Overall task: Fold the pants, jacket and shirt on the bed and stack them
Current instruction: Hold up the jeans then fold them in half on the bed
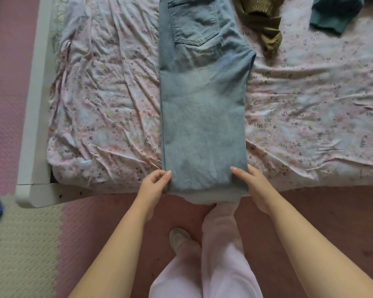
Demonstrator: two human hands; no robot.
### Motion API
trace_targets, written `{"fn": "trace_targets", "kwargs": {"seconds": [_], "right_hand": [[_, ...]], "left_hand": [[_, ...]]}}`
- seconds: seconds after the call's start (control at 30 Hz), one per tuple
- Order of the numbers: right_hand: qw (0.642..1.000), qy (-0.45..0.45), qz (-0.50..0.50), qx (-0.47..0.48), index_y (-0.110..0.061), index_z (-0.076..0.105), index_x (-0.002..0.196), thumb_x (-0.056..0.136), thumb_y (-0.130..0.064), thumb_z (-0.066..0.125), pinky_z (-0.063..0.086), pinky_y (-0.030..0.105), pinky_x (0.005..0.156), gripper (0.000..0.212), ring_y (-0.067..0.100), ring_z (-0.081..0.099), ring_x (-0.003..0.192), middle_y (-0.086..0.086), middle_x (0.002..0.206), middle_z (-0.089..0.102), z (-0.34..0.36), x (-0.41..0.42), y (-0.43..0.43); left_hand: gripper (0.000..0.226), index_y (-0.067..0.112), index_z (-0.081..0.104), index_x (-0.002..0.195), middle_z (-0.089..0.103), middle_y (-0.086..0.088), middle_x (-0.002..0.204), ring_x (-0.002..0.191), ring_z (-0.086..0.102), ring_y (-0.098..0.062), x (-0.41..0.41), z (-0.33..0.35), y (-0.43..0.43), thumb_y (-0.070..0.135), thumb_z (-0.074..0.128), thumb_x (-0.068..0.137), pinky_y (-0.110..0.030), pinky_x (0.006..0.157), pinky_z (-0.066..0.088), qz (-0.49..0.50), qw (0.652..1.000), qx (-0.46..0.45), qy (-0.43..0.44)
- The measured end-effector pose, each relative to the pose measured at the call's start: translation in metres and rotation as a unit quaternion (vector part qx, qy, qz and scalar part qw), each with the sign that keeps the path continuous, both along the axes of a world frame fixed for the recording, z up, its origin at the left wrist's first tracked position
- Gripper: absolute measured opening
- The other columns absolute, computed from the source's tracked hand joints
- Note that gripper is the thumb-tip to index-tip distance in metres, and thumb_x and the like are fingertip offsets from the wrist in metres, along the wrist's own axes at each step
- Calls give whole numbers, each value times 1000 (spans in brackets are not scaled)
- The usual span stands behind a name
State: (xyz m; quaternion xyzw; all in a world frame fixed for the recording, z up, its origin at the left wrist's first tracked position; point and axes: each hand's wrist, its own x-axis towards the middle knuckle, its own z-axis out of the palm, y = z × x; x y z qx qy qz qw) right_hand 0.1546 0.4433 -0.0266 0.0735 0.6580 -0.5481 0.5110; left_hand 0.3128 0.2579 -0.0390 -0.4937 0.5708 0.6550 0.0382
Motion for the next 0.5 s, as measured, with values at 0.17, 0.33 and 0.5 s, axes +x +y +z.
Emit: {"fn": "trace_targets", "kwargs": {"seconds": [0.17,0.33,0.5], "right_hand": [[997,0,73,3,-16,64,107,92,-18,51,51,15,67,19,3,65,83,-6,97,69,18,16,21],[996,68,52,16,-11,65,106,91,-16,54,52,16,66,19,2,66,79,-4,94,68,27,24,33],[997,73,23,-13,-3,64,102,91,-12,54,49,12,63,18,2,64,75,1,90,66,39,34,39]], "left_hand": [[12,16,55,83,58,-3,82,76,52,-14,15,18,13,13,49,94,-30,73,42,-70,996,-62,-6],[16,15,50,86,57,-4,90,89,56,-22,10,30,23,12,40,98,-43,85,48,-30,999,-33,-4],[14,16,50,88,58,-5,86,66,59,-7,15,44,26,14,40,98,-20,57,49,36,998,-22,35]]}}
